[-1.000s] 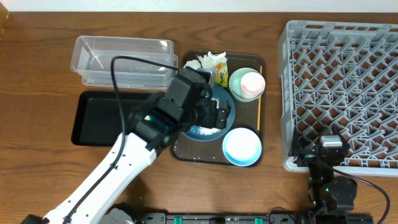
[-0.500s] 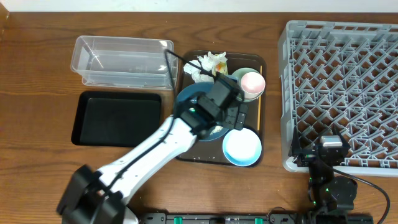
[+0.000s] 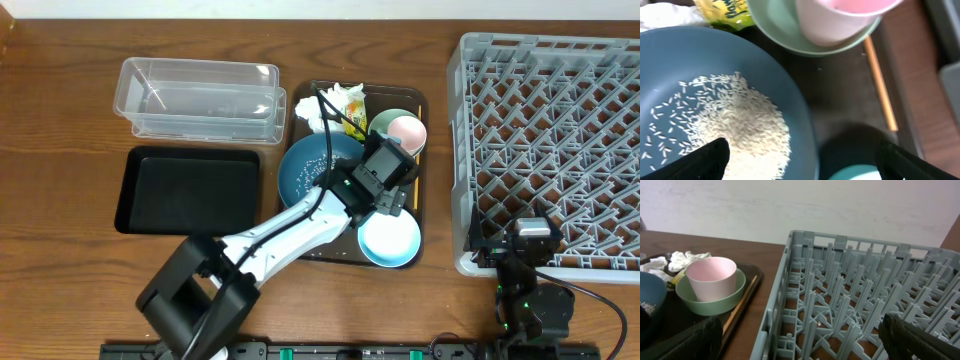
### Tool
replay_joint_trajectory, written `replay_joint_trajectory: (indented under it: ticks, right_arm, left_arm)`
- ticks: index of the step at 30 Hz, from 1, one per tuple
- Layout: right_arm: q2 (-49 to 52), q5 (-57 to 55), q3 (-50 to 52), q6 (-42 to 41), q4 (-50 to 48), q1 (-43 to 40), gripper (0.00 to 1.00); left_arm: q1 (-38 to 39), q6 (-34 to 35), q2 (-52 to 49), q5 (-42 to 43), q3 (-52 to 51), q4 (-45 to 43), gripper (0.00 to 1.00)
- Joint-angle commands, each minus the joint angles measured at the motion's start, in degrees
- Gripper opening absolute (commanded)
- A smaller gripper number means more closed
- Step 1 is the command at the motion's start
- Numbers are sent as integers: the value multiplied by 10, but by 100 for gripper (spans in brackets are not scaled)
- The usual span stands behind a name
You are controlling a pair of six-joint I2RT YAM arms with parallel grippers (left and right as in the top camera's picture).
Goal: Sort waste into correct bins and load items into the dishwasher rack
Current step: 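Reach the left gripper over to the rim of the blue rice bowl, then close the left gripper on the blue bowl's right rim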
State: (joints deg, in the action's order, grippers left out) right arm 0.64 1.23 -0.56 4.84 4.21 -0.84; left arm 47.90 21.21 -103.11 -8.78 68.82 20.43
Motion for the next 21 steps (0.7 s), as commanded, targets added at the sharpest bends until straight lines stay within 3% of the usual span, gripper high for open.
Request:
replay_joint_trajectory:
  ticks: [1, 4, 17, 21]
  right_arm:
    - [-3, -3, 2, 4, 1, -5, 99]
    - [-3, -4, 2, 4, 1, -5, 99]
    - [-3, -3, 2, 4, 1, -5, 99]
    - [-3, -4, 2, 4, 1, -5, 99]
  left_arm:
    - [0, 10, -11, -44, 10, -3, 93]
    - [0, 16, -12, -44, 10, -5, 84]
    - [0, 66, -50, -44, 8, -11, 82]
    - [0, 70, -50, -43, 8, -13, 72]
